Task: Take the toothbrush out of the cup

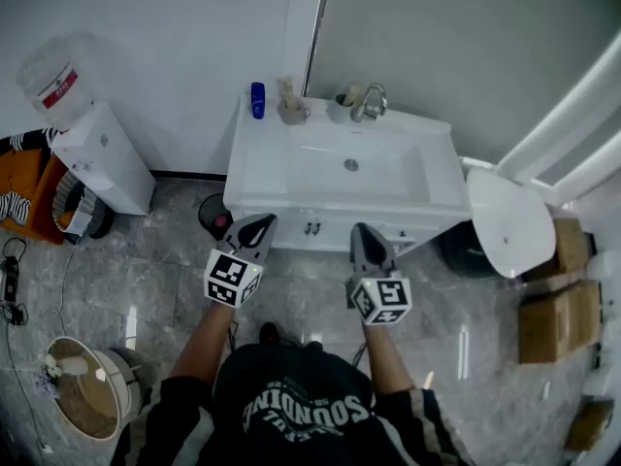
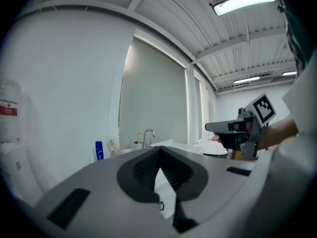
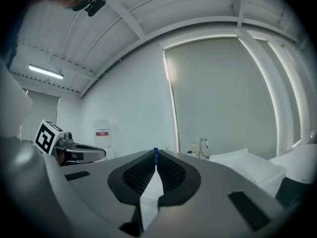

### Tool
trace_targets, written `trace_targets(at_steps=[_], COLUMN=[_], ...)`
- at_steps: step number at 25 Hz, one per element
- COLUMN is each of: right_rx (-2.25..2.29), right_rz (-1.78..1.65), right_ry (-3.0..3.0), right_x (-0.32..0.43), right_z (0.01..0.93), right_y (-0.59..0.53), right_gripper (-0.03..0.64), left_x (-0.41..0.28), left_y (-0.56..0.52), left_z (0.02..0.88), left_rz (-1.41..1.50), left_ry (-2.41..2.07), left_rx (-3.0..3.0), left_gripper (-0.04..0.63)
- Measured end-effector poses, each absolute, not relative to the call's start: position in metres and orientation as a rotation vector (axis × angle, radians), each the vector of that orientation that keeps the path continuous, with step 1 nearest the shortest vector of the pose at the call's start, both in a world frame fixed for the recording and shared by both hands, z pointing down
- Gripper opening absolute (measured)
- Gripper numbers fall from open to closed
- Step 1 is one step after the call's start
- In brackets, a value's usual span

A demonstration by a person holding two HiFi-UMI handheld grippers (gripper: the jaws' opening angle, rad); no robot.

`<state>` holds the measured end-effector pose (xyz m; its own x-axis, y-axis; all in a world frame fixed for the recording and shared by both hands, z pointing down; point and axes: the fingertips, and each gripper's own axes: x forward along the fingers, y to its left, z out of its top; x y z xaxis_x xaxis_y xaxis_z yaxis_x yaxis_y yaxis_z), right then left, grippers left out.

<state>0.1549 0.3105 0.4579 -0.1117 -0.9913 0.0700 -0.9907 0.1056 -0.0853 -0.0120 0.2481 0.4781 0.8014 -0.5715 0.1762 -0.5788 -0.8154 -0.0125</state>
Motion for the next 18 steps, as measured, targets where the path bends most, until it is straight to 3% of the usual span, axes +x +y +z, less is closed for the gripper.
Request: trace_targets(at_steps=[18], right_rx=[-2.079], right_rz=[-0.124], right_ry=[2.387], right_x=[0.144], right_z=[0.452], right_y=[0.309], right_gripper=[0.000], left_x=[-0.008], left_y=[0.242], left_z=[0.473], left_rz=[0.240], left_ry=[-0.933], left_rx=[2.944], left_gripper=[-0.002])
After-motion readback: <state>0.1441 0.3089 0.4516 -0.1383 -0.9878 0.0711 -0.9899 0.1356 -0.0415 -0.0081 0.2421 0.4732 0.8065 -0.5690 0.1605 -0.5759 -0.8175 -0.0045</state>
